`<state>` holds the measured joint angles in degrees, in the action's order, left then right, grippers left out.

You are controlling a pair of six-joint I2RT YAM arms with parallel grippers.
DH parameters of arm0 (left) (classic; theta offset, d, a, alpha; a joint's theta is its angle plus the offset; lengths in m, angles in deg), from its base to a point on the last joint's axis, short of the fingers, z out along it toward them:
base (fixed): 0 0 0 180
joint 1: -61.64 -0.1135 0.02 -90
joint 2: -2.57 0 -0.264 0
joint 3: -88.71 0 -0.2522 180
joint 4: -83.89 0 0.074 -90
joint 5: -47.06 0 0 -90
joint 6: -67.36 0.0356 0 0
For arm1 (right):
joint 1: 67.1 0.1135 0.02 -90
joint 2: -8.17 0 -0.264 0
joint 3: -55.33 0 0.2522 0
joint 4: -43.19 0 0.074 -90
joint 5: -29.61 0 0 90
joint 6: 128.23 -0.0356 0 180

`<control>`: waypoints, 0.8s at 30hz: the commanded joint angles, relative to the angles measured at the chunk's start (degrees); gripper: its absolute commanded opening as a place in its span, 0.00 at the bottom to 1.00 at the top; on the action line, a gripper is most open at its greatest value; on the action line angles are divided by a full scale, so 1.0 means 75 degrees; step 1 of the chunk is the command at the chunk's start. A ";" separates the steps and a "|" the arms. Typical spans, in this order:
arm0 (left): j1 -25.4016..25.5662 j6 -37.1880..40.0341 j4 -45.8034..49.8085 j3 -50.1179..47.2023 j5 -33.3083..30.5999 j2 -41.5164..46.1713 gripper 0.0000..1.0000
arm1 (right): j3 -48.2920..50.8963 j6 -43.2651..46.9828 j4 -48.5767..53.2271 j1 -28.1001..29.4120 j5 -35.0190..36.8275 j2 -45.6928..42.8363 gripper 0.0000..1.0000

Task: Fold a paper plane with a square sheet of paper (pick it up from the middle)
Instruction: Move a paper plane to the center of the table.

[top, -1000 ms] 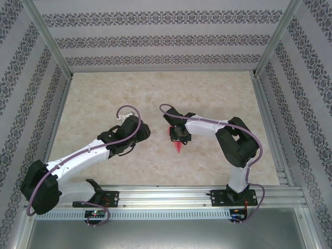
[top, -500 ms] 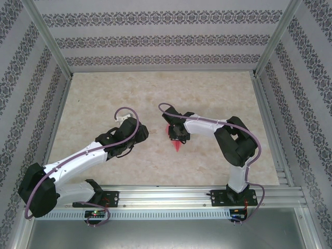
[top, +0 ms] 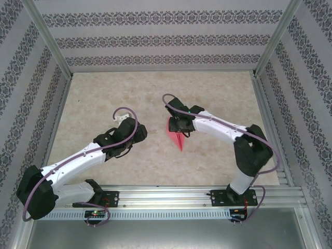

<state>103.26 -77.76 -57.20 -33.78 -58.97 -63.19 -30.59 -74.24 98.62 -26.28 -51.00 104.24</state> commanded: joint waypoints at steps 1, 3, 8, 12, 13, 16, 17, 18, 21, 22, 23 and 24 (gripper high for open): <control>-0.0100 0.0310 0.0354 0.0127 -0.0360 0.0212 0.59 | -0.0148 0.0358 0.0251 -0.0046 0.0689 -0.0944 0.51; -0.0102 0.0397 0.0479 0.0161 -0.0505 0.0280 0.60 | 0.0054 0.0531 0.0222 -0.0106 0.1502 -0.1752 0.56; -0.0101 0.0643 0.0744 0.0220 -0.0865 0.0487 0.62 | 0.1369 0.1229 -0.0539 -0.0794 0.3446 -0.3716 0.75; -0.0100 0.0727 0.1045 0.0172 -0.1345 0.0704 0.71 | 0.2990 0.2136 -0.1669 -0.1959 0.4338 -0.4875 0.90; -0.0098 0.0739 0.1106 0.0148 -0.1449 0.0759 0.75 | 0.3321 0.2415 -0.1948 -0.2267 0.4241 -0.5031 0.92; -0.0101 0.0820 0.1316 0.0042 -0.1820 0.0870 0.93 | 0.4364 0.2993 -0.2885 -0.3057 0.3991 -0.5251 0.95; -0.0101 0.0834 0.1450 0.0049 -0.1990 0.0875 0.98 | 0.4640 0.3231 -0.3205 -0.3262 0.3769 -0.5231 0.96; -0.0101 0.0890 0.1550 0.0064 -0.2153 0.0872 1.00 | 0.4891 0.3418 -0.3532 -0.3458 0.3716 -0.5141 0.96; -0.0101 0.0992 0.1786 0.0070 -0.2676 0.0876 1.00 | 0.5519 0.3939 -0.4865 -0.3775 0.3450 -0.4694 0.97; -0.0101 0.1016 0.1845 0.0074 -0.2817 0.0875 1.00 | 0.5686 0.4066 -0.5373 -0.3846 0.3268 -0.4539 0.98; -0.0101 0.1059 0.1879 0.0067 -0.2943 0.0902 1.00 | 0.5837 0.4201 -0.5791 -0.3918 0.2984 -0.4386 0.98; -0.0100 0.1120 0.1855 0.0041 -0.3046 0.0947 1.00 | 0.5945 0.4355 -0.6299 -0.4038 0.2745 -0.4156 0.98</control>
<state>103.26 -71.57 -46.21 -33.76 -76.21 -57.33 12.00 -47.69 67.05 -55.18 -25.78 70.73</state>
